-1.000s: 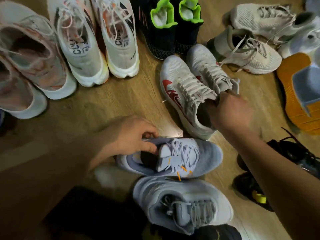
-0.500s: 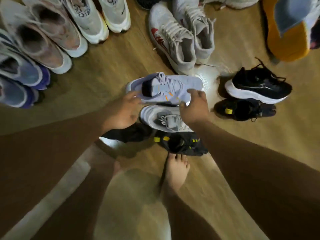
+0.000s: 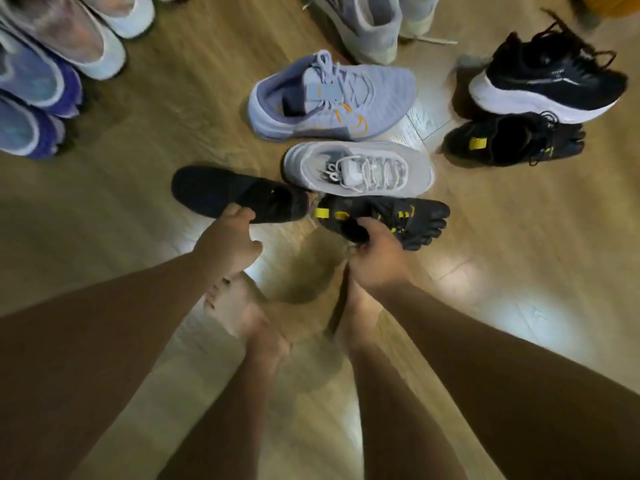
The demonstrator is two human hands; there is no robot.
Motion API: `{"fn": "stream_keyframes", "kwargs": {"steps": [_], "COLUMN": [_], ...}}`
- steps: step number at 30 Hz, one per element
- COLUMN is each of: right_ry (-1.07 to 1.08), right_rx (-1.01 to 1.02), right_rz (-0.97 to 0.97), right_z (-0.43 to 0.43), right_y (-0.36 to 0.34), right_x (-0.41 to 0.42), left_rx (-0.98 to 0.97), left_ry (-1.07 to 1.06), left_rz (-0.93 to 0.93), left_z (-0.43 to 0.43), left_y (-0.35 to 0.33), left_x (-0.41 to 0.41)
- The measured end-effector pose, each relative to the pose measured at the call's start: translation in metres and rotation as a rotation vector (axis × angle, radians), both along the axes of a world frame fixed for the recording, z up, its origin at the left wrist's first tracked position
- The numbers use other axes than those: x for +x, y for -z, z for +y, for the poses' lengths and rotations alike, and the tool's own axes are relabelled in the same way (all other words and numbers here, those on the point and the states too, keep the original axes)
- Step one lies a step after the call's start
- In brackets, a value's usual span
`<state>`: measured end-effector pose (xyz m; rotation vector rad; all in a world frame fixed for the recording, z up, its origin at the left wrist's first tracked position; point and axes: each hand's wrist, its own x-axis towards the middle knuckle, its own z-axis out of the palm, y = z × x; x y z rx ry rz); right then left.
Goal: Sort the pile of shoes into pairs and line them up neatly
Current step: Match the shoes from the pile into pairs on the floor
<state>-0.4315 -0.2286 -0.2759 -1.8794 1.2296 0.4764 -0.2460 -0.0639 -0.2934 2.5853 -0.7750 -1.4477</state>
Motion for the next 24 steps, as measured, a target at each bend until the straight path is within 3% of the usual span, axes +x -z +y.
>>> {"fn": "stream_keyframes", "kwargs": {"steps": [5,9,11,14,18,22,24], "right_ry": [0.363,0.293,0.198,0.052,-0.21,-0.323,-0.327], "right_rx": [0.488,0.217,0.149,0.103,0.047,0.053,0.081], "right_rz": [0.122,0.266,0.272,0.239,0.315,0.236,0.143], "right_z": [0.014,0.03,0.045,0.073,0.103,0.119,0.121], "right_y": [0.032,-0.005,-0.031,-0.057,-0.073,-0.088,-0.095], "right_x": [0.068,0.069,0.054,0.028,0.007,0.019,0.033], "left_rx": [0.124,0.378,0.389,0.302,0.184,-0.044,-0.039], "left_ry": [0.11,0.025,-0.113,-0.295,-0.189,-0.496,-0.563], "left_rz": [0.133,0.069,0.116,0.223,0.218,0.323,0.419], "left_z": [0.01,0.034,0.049,0.071,0.089,0.06,0.035], "left_y": [-0.003,-0.007,-0.007,-0.017,-0.038,-0.07,-0.087], "left_x": [0.009,0.006,0.003,0.003,-0.011,-0.035,-0.044]}}
